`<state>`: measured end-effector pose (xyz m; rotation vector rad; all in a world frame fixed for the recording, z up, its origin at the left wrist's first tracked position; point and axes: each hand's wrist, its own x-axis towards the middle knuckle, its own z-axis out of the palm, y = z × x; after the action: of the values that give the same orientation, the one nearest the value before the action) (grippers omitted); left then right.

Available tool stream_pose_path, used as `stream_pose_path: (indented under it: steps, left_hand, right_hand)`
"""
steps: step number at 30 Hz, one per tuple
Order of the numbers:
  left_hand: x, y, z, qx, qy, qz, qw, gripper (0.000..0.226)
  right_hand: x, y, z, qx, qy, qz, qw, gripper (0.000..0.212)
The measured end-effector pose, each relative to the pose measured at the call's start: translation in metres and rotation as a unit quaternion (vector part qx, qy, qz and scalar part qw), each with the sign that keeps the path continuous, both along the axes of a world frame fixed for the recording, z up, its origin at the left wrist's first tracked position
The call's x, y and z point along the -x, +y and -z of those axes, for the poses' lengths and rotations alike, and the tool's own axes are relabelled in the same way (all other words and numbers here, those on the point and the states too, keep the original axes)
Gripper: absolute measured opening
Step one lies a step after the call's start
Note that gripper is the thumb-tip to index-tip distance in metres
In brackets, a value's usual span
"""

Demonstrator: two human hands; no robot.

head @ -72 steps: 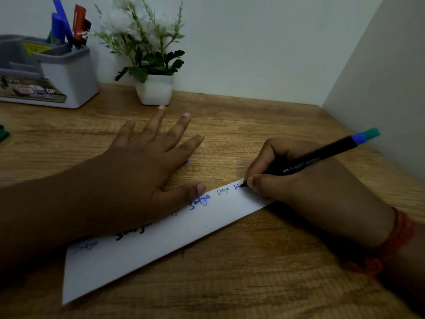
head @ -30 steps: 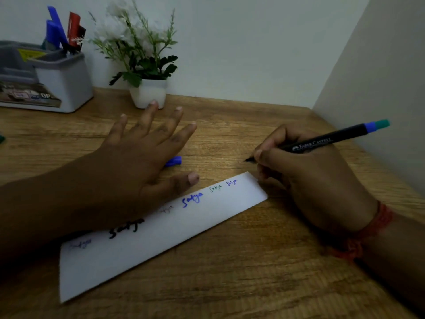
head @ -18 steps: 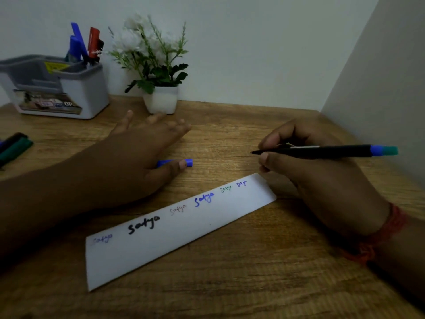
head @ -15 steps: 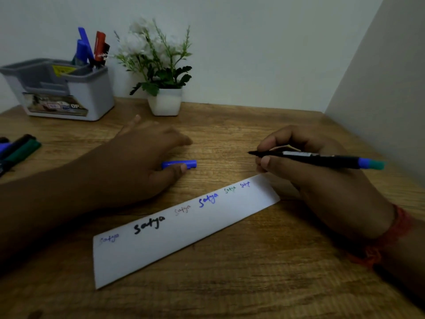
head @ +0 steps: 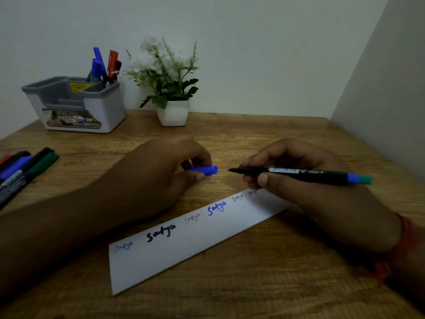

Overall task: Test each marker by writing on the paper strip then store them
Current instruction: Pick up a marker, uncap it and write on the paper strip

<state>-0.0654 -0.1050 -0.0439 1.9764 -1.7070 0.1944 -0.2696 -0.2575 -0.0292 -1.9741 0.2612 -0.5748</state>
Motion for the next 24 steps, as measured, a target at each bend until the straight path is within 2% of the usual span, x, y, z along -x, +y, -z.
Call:
stream_pose_path:
  steps: [9, 17, 24]
  left_hand:
    - [0.007, 0.0, -0.001, 0.015, -0.014, 0.035, 0.999, 0.015]
    - [0.011, 0.001, -0.004, 0.03, -0.052, 0.07, 0.996, 0.024]
    - [0.018, 0.002, -0.007, 0.052, -0.085, 0.09, 0.991, 0.026]
  right_hand:
    - [0.001, 0.004, -0.002, -0.009, -0.003, -0.027, 1.0, 0.02]
    - [0.0, 0.009, -0.003, -0.055, -0.006, -0.031, 0.998, 0.015]
    - [-0.001, 0.007, -0.002, 0.035, -0.006, -0.005, 0.999, 0.013]
